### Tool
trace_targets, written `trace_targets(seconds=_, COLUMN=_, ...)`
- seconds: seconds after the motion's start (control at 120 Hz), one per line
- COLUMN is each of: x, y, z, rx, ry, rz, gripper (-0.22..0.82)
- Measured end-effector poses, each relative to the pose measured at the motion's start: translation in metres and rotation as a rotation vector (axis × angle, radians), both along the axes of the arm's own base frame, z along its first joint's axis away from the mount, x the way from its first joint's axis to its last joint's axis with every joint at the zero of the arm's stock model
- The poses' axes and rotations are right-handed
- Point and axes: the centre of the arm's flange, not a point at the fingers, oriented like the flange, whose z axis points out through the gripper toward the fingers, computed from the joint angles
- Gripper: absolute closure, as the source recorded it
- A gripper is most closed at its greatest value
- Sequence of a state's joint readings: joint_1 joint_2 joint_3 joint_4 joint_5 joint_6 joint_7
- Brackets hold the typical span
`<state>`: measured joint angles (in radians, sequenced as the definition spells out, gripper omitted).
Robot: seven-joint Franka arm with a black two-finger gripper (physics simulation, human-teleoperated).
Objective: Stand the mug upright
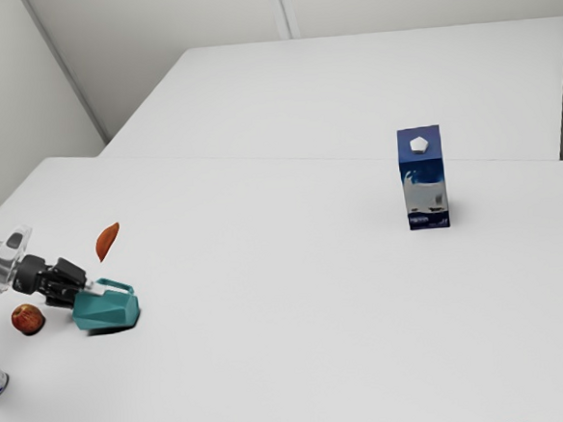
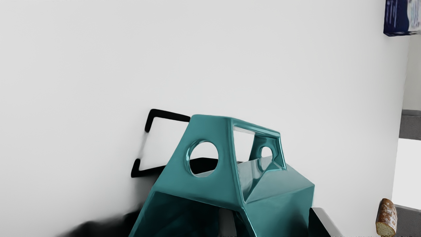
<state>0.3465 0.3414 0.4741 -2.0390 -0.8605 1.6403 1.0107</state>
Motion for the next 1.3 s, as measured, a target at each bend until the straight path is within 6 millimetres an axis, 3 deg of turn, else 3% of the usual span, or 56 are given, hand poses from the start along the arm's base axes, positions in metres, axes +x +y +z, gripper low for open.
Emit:
trace_targets(seconds=0.042, x=0.000, y=-0.001, z=0.001, rx=-0.007, ry=-0.009, rz=-0.008, gripper=0.55)
trace_targets(seconds=0.3, x=0.005, y=-0.012, z=0.020, rx=-0.056, ry=-0.071, rz=-0.073, gripper=0.73)
trace_targets(seconds=0.55, x=0.026, y=-0.044, z=0.071, rx=-0.036, ry=-0.184, rz=-0.175, gripper=0.75)
trace_targets(seconds=0.867, x=0.079, y=-0.131, z=0.127, rx=0.233, ry=-0.187, rz=-0.381, gripper=0.76)
trace_targets(seconds=1.133, x=0.119, y=-0.206, z=0.154, rx=0.551, ry=-0.153, rz=-0.519, gripper=0.77)
trace_targets(seconds=1.3, x=0.131, y=-0.242, z=0.159, rx=0.678, ry=-0.134, rz=-0.539, gripper=0.77)
